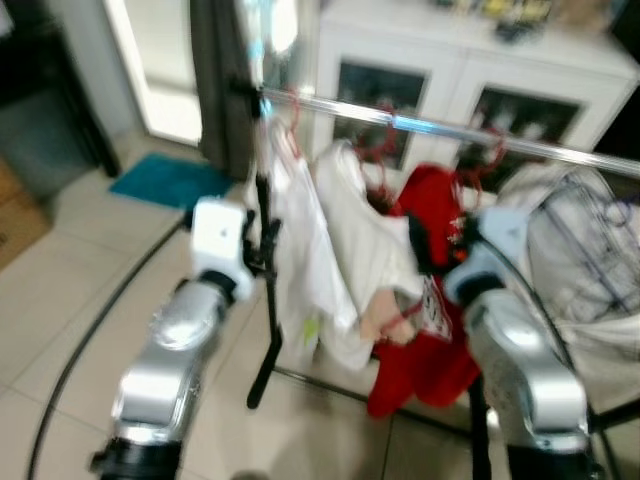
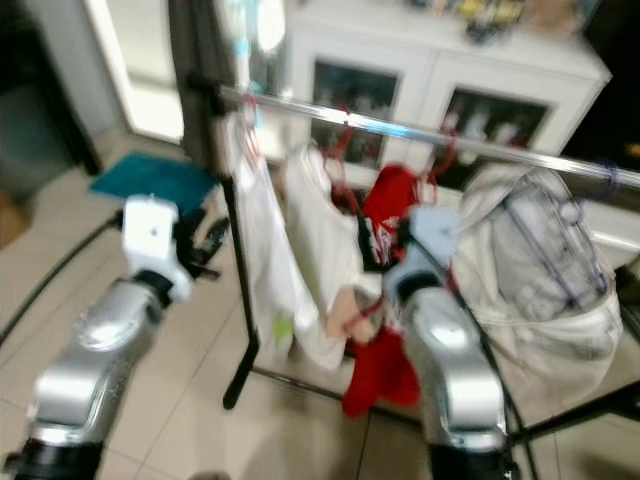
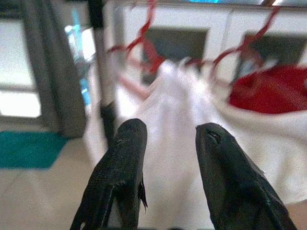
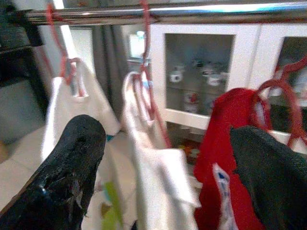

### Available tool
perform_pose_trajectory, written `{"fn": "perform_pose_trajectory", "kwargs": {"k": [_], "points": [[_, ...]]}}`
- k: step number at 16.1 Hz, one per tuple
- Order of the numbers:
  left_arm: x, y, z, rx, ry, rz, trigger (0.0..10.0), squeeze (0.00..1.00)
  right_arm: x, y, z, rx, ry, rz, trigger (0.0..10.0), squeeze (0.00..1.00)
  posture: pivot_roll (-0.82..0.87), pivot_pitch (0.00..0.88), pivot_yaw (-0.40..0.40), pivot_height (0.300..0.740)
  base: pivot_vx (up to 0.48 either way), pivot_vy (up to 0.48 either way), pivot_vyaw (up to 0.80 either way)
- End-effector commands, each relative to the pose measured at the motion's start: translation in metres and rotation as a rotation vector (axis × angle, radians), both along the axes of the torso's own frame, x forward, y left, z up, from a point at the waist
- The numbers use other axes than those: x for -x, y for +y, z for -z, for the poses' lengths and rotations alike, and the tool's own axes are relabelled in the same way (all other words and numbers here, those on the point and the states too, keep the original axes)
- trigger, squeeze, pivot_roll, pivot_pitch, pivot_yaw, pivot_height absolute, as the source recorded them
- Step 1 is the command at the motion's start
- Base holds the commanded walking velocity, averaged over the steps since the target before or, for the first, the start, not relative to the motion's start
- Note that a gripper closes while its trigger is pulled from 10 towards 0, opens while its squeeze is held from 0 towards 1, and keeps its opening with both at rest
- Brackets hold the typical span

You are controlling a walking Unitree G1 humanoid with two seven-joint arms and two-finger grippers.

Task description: Hang hanger

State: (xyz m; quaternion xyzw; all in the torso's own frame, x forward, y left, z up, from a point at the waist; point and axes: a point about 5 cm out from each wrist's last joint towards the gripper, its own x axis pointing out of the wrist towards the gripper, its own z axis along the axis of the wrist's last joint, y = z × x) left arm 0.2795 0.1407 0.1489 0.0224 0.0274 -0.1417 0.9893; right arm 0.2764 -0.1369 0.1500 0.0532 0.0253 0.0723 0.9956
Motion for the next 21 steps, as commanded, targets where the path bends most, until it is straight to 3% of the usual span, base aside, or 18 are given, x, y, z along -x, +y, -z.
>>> {"fn": "perform_pose_trajectory", "kwargs": {"k": [1,3,4,5,12,13,14,15,16,18,21], "points": [[-0.0014,-0.0093,-0.0018,0.008,-0.001,0.038,10.0,0.0,0.0014,-0.0081,0.0009,0.012,0.0,0.037,10.0,1.0,0.05,0.0,-0.03,0.74,0.0,0.0,0.0],[-0.002,-0.0101,-0.0019,0.041,0.015,0.046,10.0,0.02,0.0009,-0.0085,0.0014,0.008,0.005,0.049,10.0,1.0,0.05,0.0,-0.029,0.74,0.0,0.0,0.0],[-0.0022,-0.0108,-0.0021,0.052,0.024,0.051,10.0,0.74,0.0,-0.009,0.0011,0.007,0.006,0.054,10.0,1.0,0.05,0.0,-0.03,0.74,0.0,0.0,0.0],[-0.0025,-0.0116,-0.0023,0.058,0.028,0.057,10.0,1.0,-0.0011,-0.0097,0.0008,0.005,0.007,0.059,10.0,1.0,0.05,0.0,-0.031,0.74,0.0,0.0,0.0],[-0.0034,-0.0115,-0.004,0.028,0.008,0.062,10.0,1.0,-0.0042,-0.0114,-0.0004,0.012,0.002,0.067,10.0,0.98,0.05,0.0,-0.036,0.74,0.0,0.0,0.0],[-0.0032,-0.0113,-0.0043,0.028,0.006,0.06,10.0,1.0,-0.0042,-0.0093,-0.0011,0.014,-0.004,0.051,10.0,0.85,0.05,0.0,-0.04,0.74,0.262,0.0,0.0],[-0.0034,-0.0113,-0.0045,0.028,0.004,0.059,10.0,1.0,-0.0045,-0.0089,-0.0014,0.013,-0.006,0.048,10.0,0.85,0.06,0.0,-0.042,0.74,0.285,0.0,0.0],[-0.0037,-0.0112,-0.0051,0.025,-0.002,0.056,10.0,1.0,-0.0048,-0.0084,-0.0017,0.009,-0.008,0.042,10.0,0.75,0.06,0.0,-0.043,0.74,0.307,0.0,0.0],[-0.004,-0.0111,-0.0056,0.023,-0.007,0.056,10.0,1.0,-0.005,-0.0077,-0.0022,0.006,-0.011,0.035,10.0,0.16,0.06,0.0,-0.043,0.74,0.311,0.0,0.0],[-0.0044,-0.0109,-0.0061,0.017,-0.011,0.06,10.0,1.0,-0.0051,-0.0075,-0.0003,0.005,-0.001,0.037,10.0,0.0,0.06,0.0,-0.041,0.74,0.311,0.0,0.0],[-0.0051,-0.0108,-0.0068,0.002,-0.019,0.072,10.0,1.0,-0.0036,-0.0114,0.0057,-0.006,0.028,0.064,10.0,0.0,0.05,0.0,-0.033,0.74,0.321,0.0,-0.8]]}}
